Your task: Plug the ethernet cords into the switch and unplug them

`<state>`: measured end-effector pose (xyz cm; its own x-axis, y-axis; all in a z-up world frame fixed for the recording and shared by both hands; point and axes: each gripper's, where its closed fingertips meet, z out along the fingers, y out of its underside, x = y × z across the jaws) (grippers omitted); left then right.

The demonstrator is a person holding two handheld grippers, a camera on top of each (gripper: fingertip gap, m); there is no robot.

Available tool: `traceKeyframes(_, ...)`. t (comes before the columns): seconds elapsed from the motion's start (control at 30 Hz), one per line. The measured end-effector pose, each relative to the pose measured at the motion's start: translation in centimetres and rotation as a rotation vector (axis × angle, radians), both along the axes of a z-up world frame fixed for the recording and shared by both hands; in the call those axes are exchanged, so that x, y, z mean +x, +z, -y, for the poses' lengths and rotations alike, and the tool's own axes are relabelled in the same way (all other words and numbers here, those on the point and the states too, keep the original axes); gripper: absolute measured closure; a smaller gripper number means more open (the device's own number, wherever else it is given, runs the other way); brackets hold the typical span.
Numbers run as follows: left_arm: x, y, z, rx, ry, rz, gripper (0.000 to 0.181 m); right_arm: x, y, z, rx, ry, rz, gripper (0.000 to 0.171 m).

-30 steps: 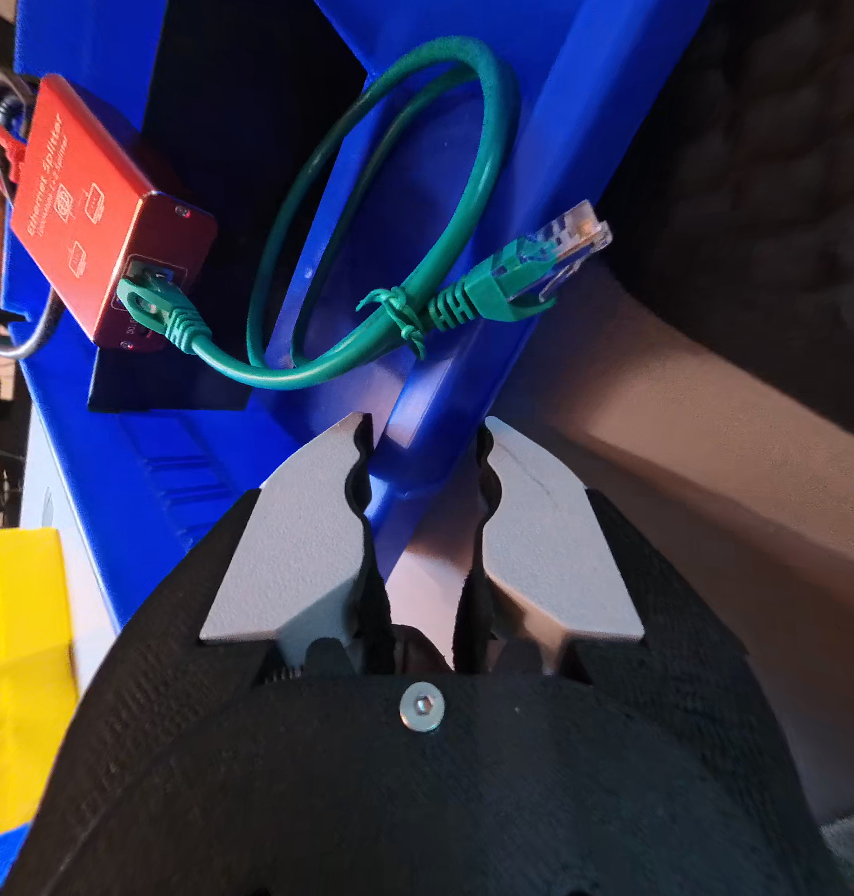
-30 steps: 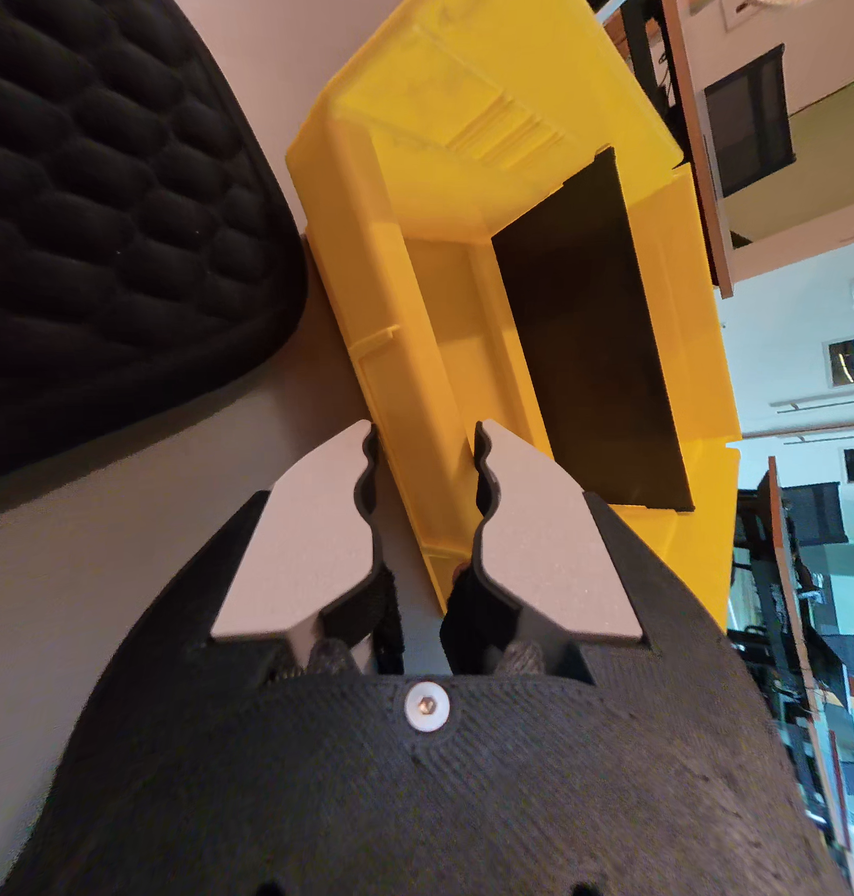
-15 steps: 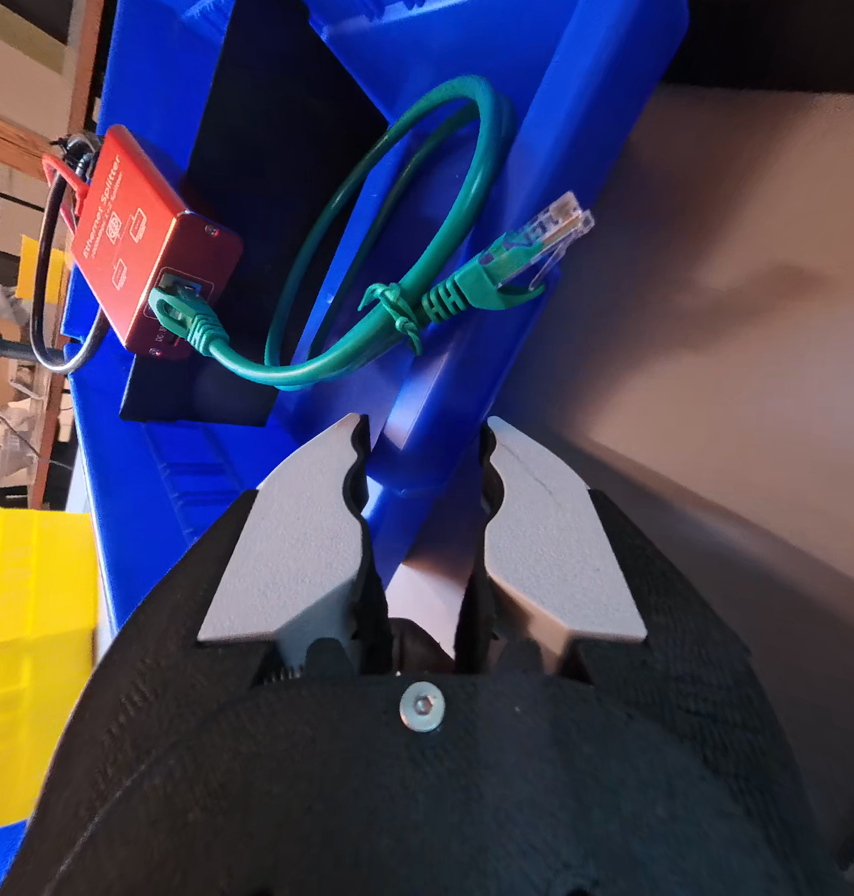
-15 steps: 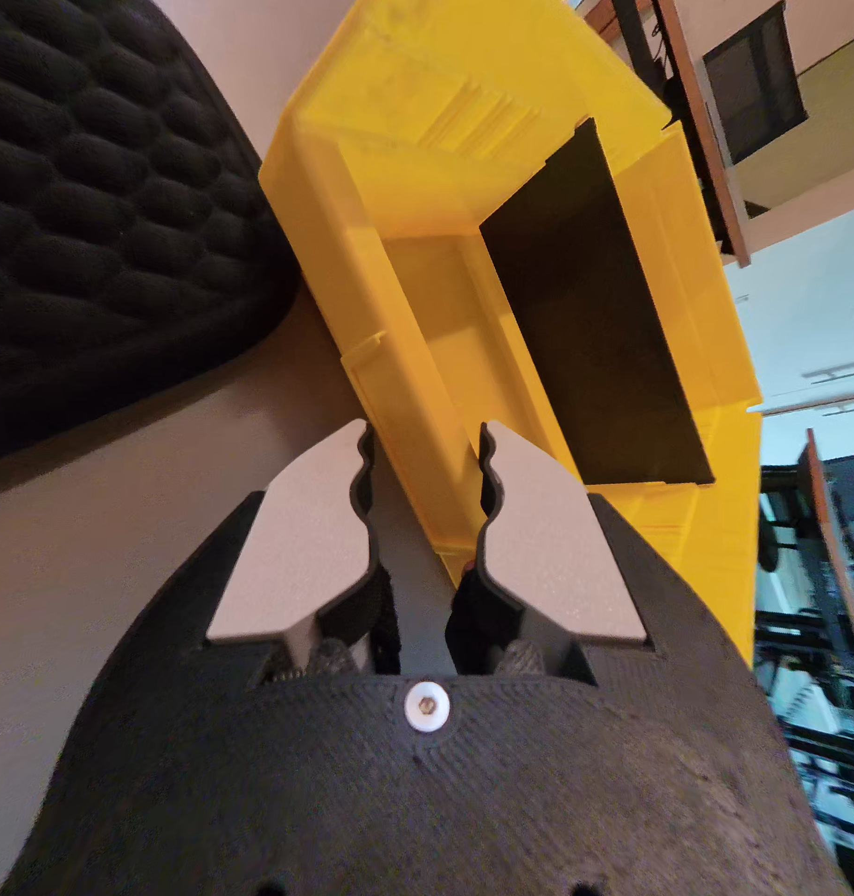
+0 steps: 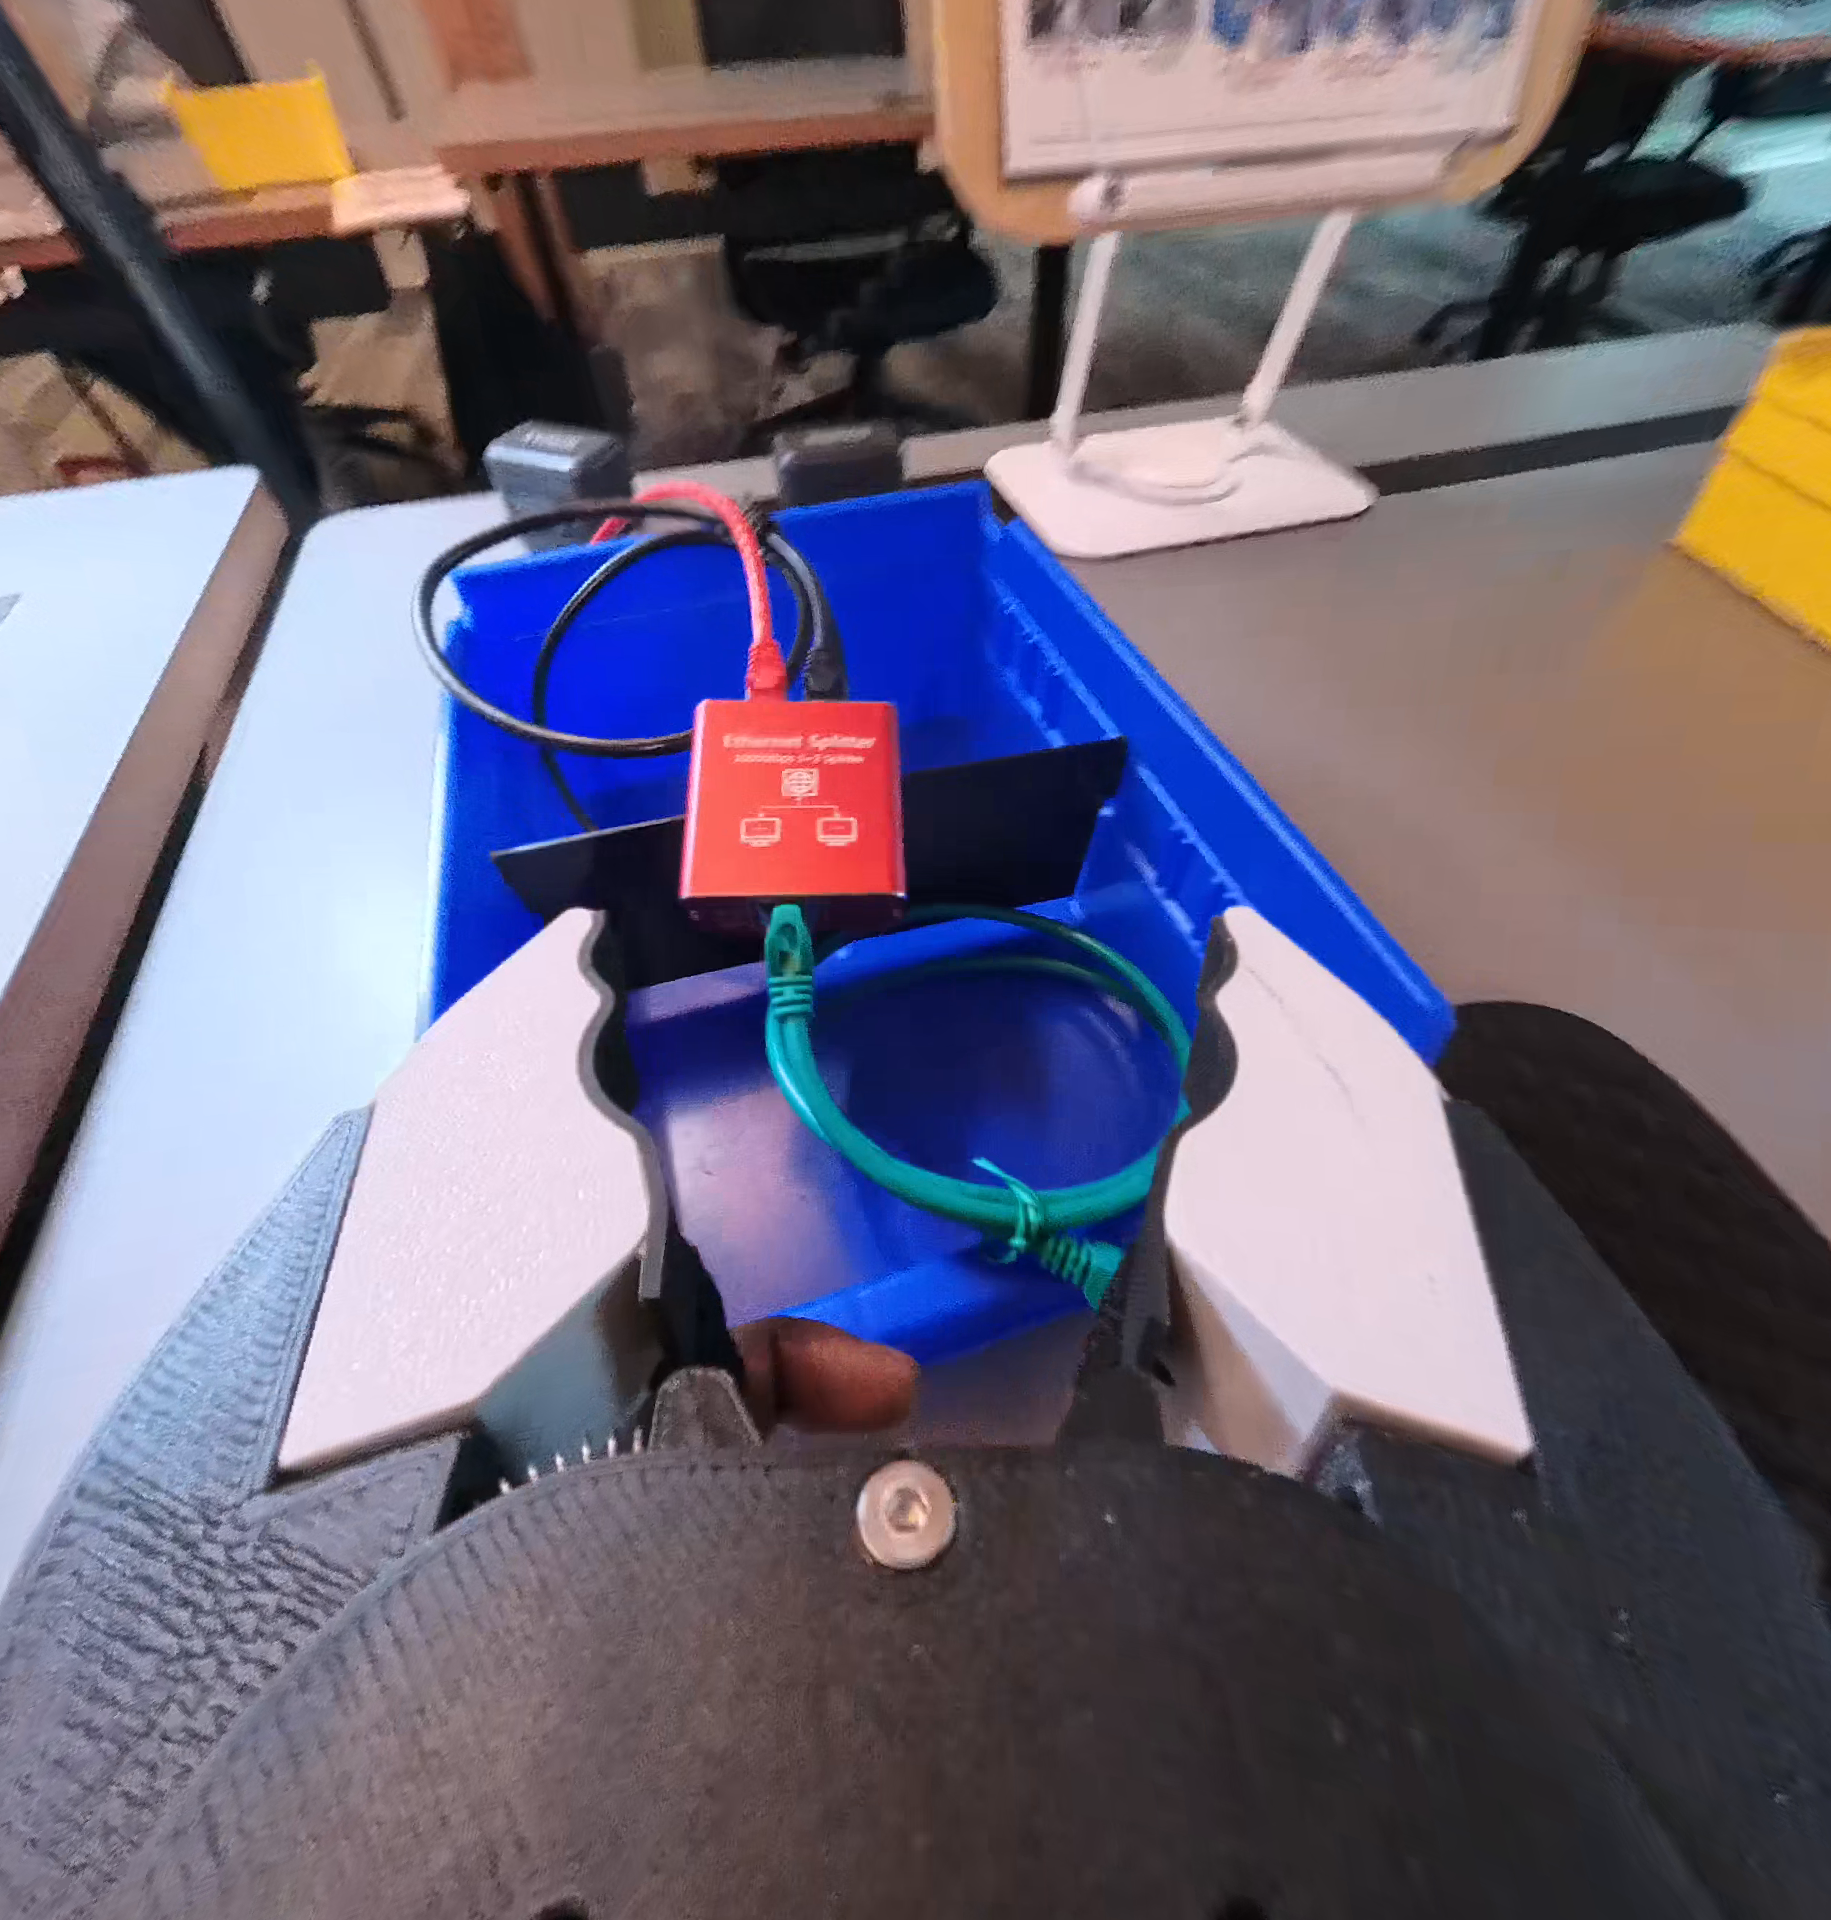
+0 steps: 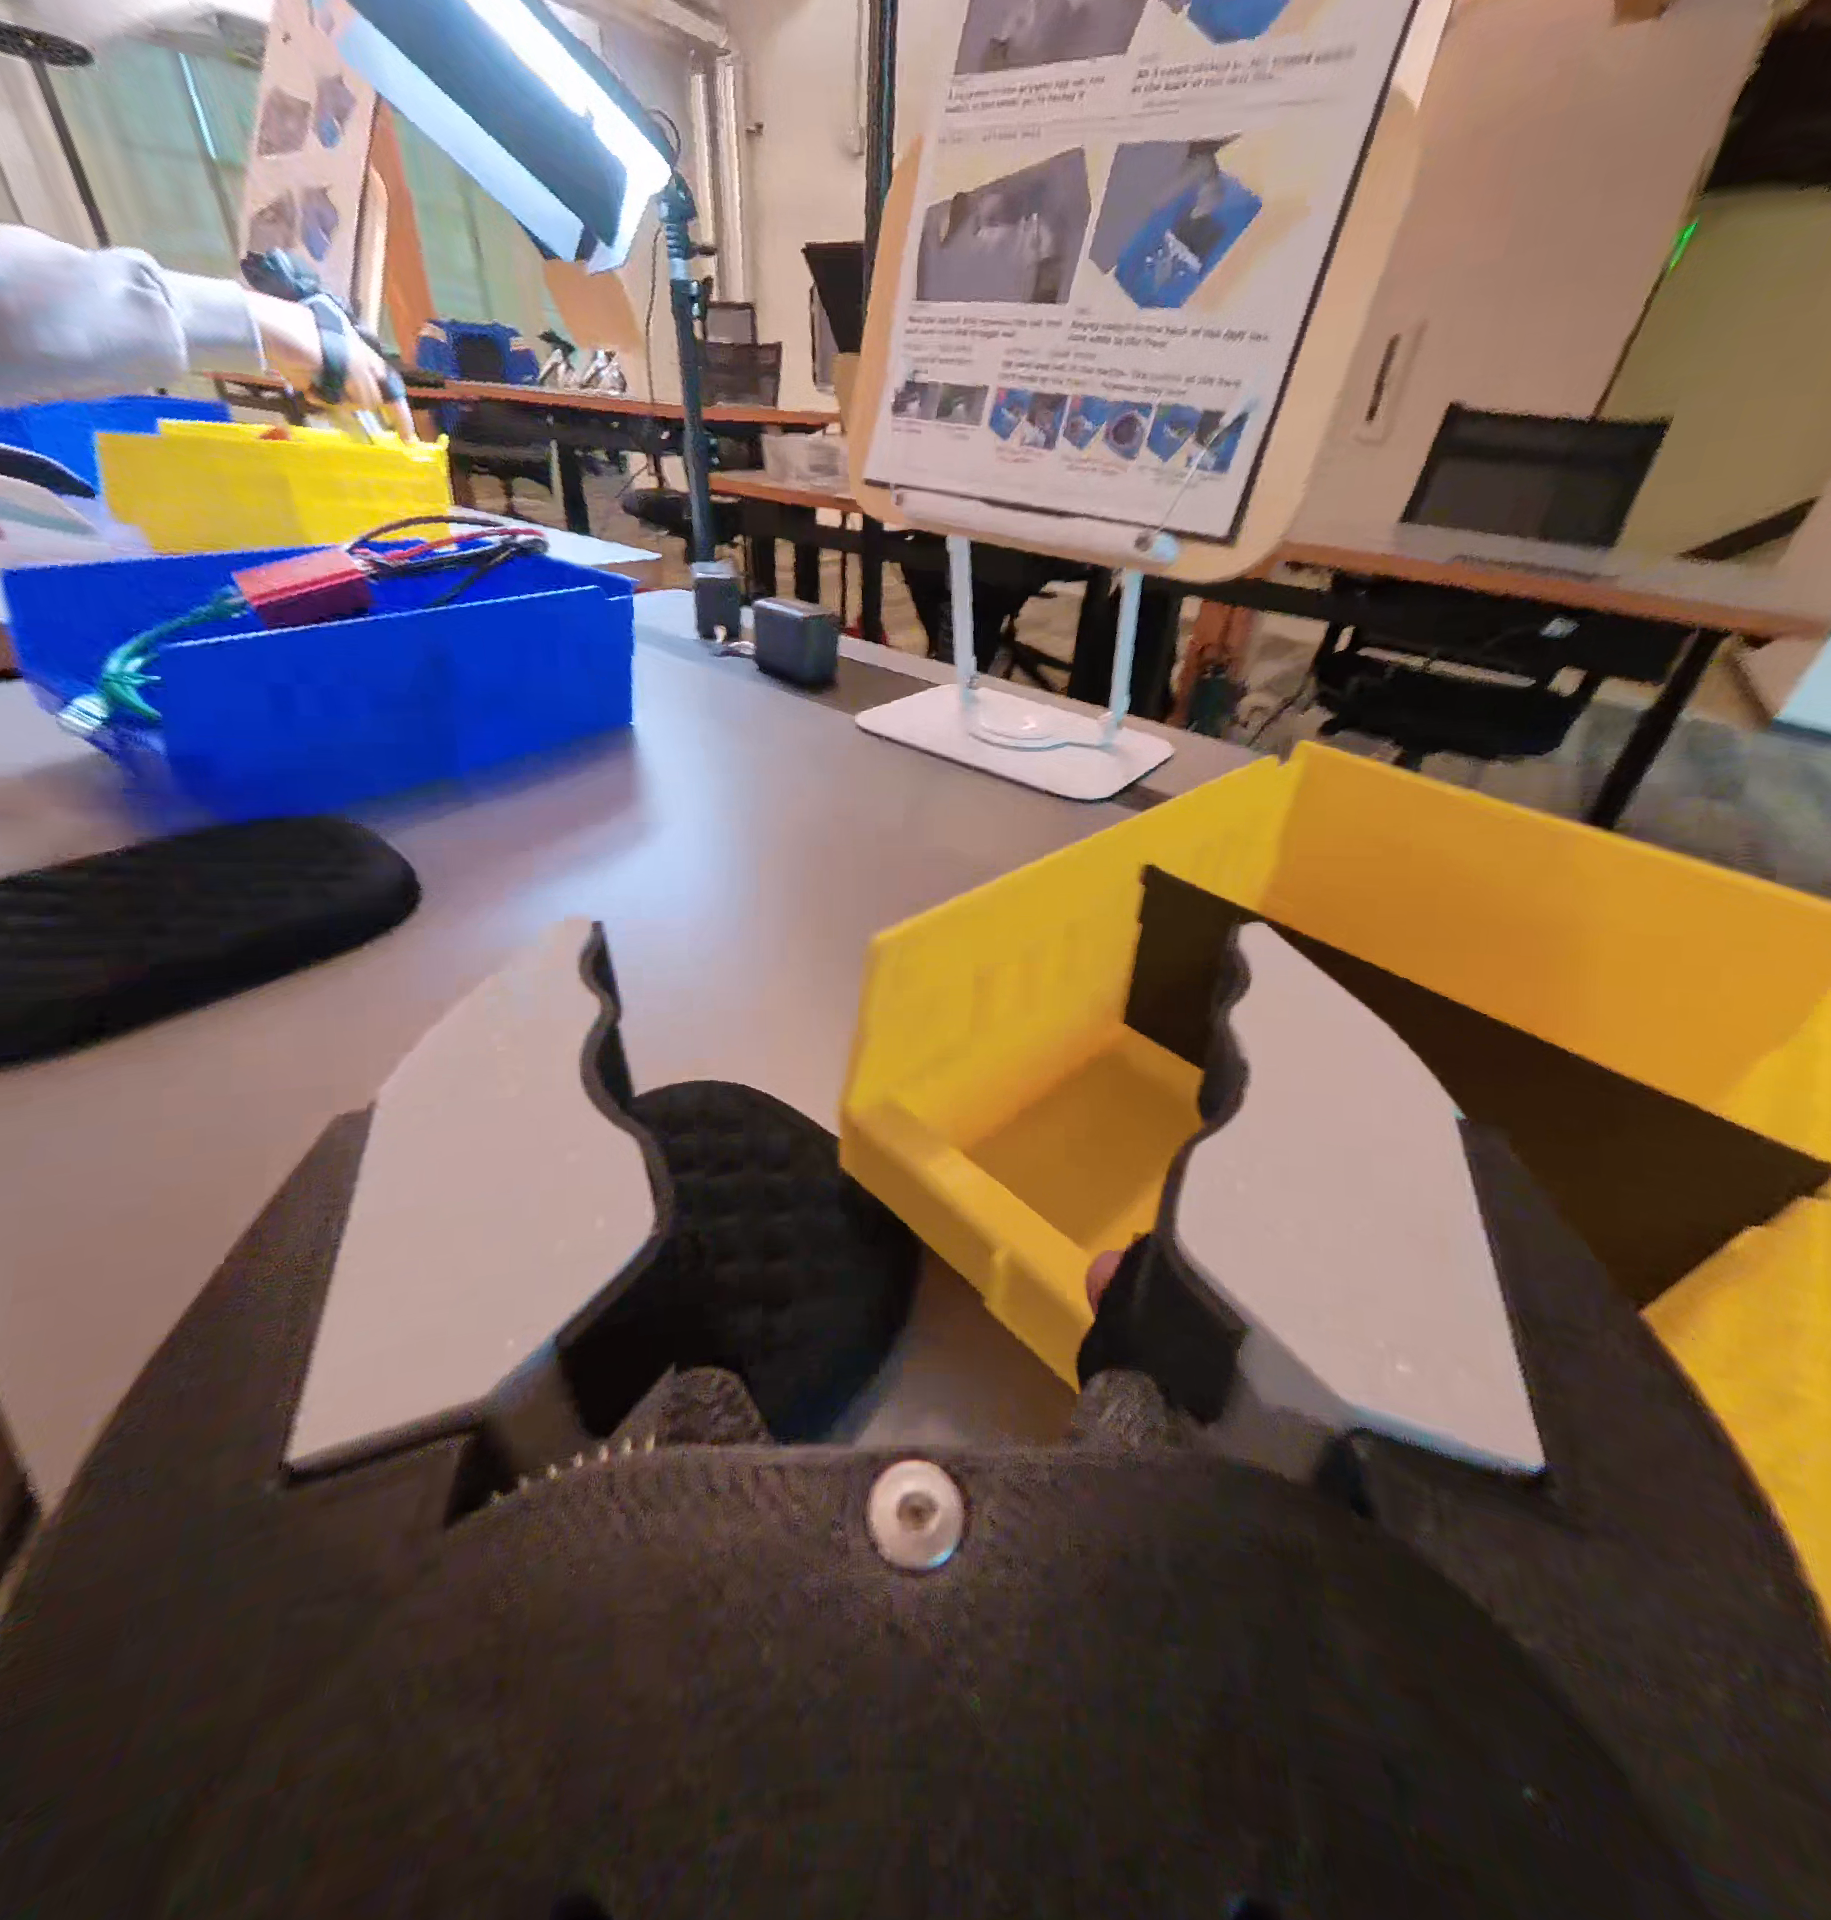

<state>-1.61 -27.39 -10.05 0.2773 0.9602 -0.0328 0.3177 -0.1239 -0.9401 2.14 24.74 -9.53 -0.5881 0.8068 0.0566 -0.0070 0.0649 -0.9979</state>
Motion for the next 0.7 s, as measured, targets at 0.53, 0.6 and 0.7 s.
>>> traceKeyframes(0.53,-7.9,-7.7,1.9,-0.235,0.128,0.410,0.088,-0.1,-0.2,-0.4,0.102,-0.068,-0.040,0.072)
traceKeyframes(0.6,-8.2,-7.5,1.6,-0.211,0.127,0.361,0.093,-0.3,-0.4,-0.4,0.106,-0.070,-0.044,0.073)
traceKeyframes(0.7,-8.3,-7.1,1.6,-0.216,0.129,0.286,0.098,-0.5,-0.9,-0.6,0.125,-0.085,-0.034,0.076)
